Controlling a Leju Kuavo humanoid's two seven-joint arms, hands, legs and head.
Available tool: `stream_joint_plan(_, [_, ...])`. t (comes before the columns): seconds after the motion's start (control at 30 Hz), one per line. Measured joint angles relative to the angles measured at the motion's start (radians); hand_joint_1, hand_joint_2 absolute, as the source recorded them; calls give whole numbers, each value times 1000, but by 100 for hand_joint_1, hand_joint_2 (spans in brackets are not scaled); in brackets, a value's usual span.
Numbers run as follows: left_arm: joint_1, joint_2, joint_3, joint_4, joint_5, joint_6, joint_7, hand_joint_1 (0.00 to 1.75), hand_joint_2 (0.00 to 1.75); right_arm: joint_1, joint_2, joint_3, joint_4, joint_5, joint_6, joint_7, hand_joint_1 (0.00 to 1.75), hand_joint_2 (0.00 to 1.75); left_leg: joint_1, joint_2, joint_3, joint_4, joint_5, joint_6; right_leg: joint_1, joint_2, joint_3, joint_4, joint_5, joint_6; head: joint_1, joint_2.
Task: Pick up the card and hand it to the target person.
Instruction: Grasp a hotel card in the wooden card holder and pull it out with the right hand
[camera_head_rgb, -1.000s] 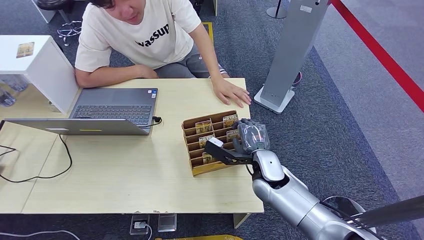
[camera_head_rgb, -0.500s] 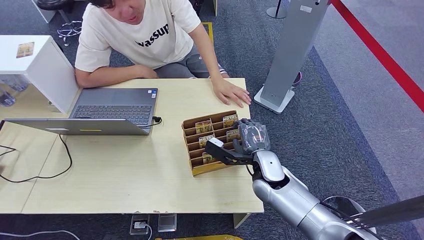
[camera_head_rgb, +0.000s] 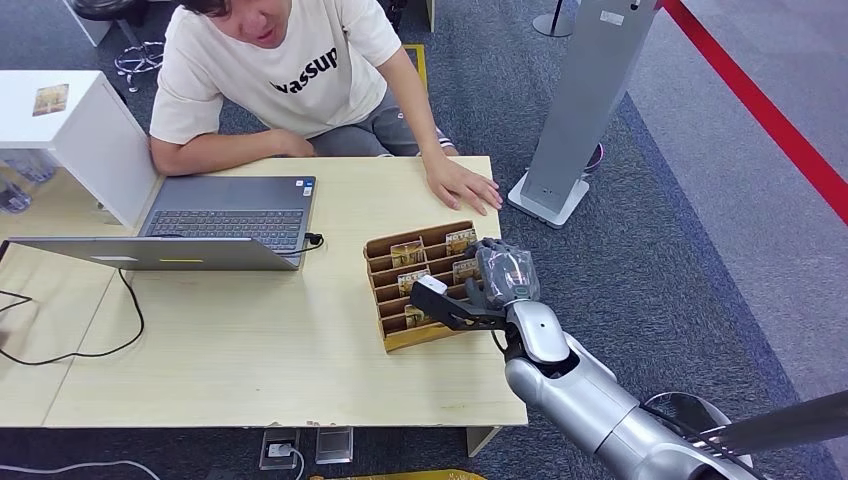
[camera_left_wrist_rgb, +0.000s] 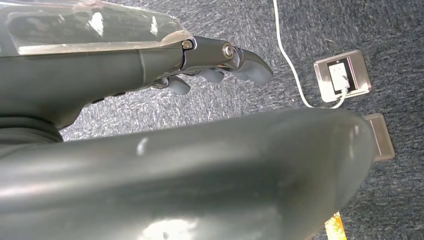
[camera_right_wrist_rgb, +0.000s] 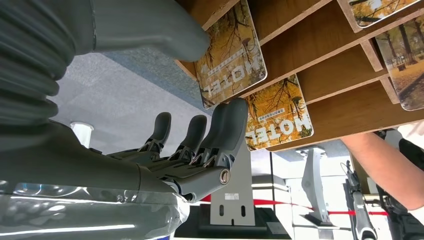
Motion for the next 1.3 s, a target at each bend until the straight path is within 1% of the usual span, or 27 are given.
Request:
stream_joint_plan(0.3, [0,0,0,0,0,2,0,0,0,0,0,0,2,-7,0,-1,110,175,0,0,0,0,0,0,0,0,0,0,0,0,0,0])
stream_joint_plan(0.53, [0,0,0,0,1,2,0,0,0,0,0,0,2,-17,-3,-3,114,175,0,0,0,0,0,0,0,0,0,0,0,0,0,0])
stream_joint_plan(0.77, [0,0,0,0,4,3,0,0,0,-1,1,0,6,-17,-10,-14,145,175,0,0,0,0,0,0,0,0,0,0,0,0,0,0])
stream_joint_plan(0.9, [0,0,0,0,4,2,-2,0,0,-1,1,0,11,-17,-10,-18,167,175,0,0,0,0,0,0,0,0,0,0,0,0,0,0])
stream_joint_plan(0.93, [0,0,0,0,4,1,-3,0,0,-2,1,0,12,-17,-10,-20,170,175,0,0,0,0,0,0,0,0,0,0,0,0,0,0])
stream_joint_plan(1.0, [0,0,0,0,4,0,-6,0,0,-3,1,0,15,-17,-10,-22,173,175,0,0,0,0,0,0,0,0,0,0,0,0,0,0])
stream_joint_plan(1.3, [0,0,0,0,3,-19,-23,0,0,-11,2,0,28,-28,-7,-40,173,175,0,0,0,0,0,0,0,0,0,0,0,0,0,0])
